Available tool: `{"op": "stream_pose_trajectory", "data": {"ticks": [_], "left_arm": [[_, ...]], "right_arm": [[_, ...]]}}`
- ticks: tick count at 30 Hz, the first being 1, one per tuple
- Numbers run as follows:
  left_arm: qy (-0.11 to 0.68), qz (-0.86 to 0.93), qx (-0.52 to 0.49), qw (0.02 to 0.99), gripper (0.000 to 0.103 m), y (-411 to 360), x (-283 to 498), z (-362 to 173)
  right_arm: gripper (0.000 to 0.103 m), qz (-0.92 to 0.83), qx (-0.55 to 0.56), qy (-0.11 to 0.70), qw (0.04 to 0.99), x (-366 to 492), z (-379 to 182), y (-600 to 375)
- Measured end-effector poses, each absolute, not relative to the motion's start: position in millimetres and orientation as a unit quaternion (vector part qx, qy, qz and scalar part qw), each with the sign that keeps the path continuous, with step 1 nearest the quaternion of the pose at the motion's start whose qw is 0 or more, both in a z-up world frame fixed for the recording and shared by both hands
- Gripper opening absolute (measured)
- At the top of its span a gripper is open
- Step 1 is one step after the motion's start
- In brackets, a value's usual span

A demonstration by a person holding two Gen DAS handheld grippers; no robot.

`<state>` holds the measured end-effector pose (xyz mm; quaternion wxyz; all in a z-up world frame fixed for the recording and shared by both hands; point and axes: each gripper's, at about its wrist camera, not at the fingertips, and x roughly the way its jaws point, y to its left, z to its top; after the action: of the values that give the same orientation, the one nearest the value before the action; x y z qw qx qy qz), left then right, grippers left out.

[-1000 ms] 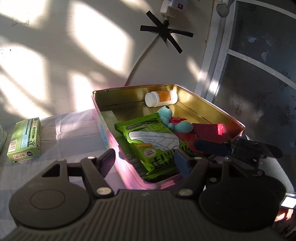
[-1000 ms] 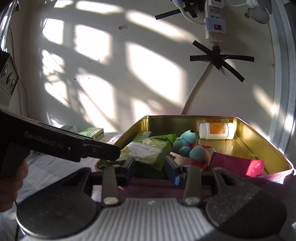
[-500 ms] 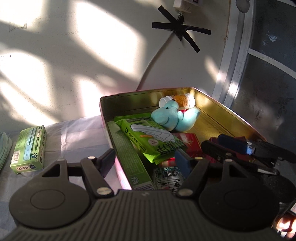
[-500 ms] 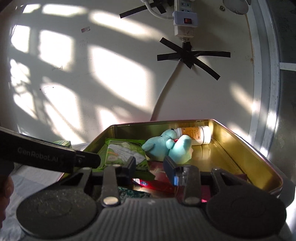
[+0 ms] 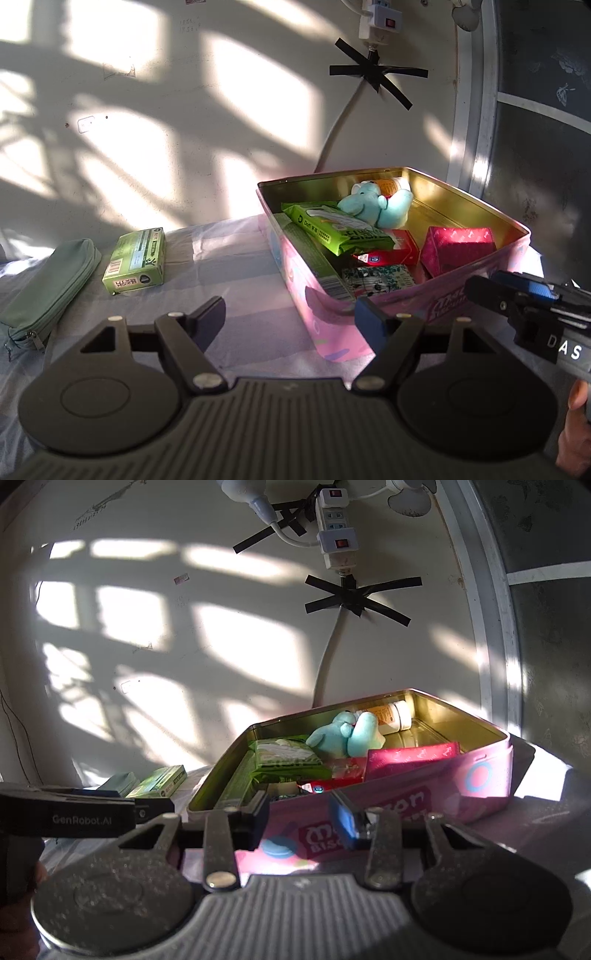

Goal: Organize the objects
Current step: 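Withdraw the right tool from the tin toward the green box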

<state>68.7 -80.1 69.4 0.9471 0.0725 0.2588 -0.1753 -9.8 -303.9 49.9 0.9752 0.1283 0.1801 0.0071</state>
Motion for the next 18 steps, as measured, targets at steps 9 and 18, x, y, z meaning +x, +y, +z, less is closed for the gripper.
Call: {"op": "stream_pose_trajectory", "data": {"ticks": [9,18], "left_arm": [[0.266,-0.155,0.064,0.949,0.078,-57.3,53.0,58.1],[0.270,-0.145,0.060,0.950,0.080,-42.8,48.7,48.4]], "right_arm": [[0.039,0.027,0.107,0.178,0.978,-25.5,55.4,-274.3],[0.041,0.031,0.091,0.182,0.978,-31.3,57.1,-258.5]]}}
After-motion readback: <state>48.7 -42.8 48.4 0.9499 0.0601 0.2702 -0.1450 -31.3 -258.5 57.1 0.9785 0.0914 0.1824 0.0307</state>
